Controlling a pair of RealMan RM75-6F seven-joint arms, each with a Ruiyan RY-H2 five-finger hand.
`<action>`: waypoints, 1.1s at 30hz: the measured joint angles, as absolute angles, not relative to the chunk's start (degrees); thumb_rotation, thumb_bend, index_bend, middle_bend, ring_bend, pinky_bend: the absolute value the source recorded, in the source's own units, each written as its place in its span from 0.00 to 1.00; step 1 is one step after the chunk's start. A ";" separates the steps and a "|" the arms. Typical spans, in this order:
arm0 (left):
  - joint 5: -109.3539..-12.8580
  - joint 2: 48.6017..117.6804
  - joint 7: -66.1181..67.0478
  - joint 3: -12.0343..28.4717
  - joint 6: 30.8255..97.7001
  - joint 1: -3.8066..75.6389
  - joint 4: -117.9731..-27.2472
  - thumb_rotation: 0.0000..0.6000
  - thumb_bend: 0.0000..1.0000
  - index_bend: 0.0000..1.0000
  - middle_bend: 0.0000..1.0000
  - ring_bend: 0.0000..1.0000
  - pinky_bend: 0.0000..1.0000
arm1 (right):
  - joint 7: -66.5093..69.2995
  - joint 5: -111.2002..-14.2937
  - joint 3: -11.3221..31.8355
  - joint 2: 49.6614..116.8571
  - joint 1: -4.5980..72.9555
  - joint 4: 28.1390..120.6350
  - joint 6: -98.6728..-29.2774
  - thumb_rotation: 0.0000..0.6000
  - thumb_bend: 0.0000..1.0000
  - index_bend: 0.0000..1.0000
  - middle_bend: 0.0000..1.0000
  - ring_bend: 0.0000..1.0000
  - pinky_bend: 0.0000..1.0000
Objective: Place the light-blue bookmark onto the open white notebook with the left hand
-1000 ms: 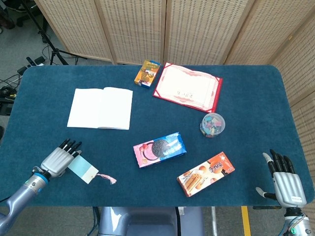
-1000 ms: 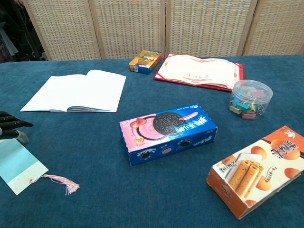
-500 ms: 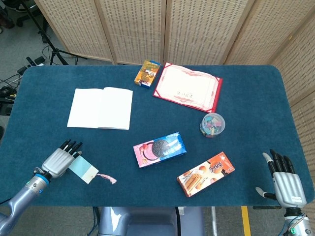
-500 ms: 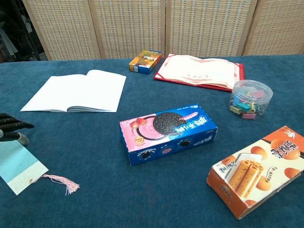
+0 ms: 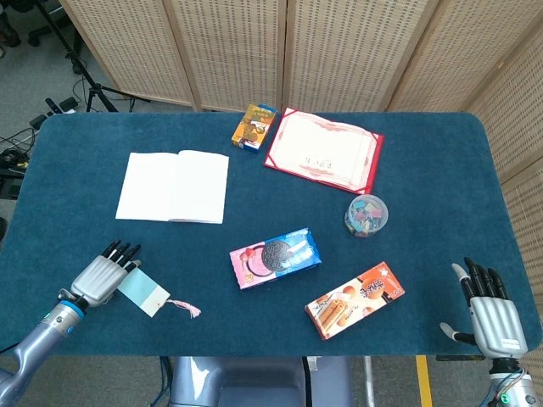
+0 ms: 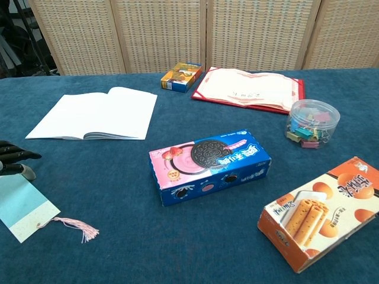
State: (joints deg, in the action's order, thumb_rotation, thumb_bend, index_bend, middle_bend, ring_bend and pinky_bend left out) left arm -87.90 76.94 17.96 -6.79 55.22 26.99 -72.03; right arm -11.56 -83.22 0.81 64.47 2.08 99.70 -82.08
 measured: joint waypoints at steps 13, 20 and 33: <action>-87.32 76.71 18.45 -6.49 55.30 26.84 -72.46 1.00 0.50 0.45 0.00 0.00 0.00 | -11.58 -83.58 0.77 64.68 2.02 99.51 -82.34 1.00 0.10 0.00 0.00 0.00 0.00; -87.31 76.75 18.42 -6.46 55.32 26.84 -72.52 1.00 0.51 0.45 0.00 0.00 0.00 | -11.65 -83.53 0.76 64.69 2.06 99.50 -82.22 1.00 0.10 0.00 0.00 0.00 0.00; -87.43 76.54 18.61 -6.25 56.19 26.63 -72.97 1.00 0.53 0.48 0.00 0.00 0.00 | -11.47 -83.64 0.76 64.62 1.98 99.51 -82.39 1.00 0.10 0.00 0.00 0.00 0.00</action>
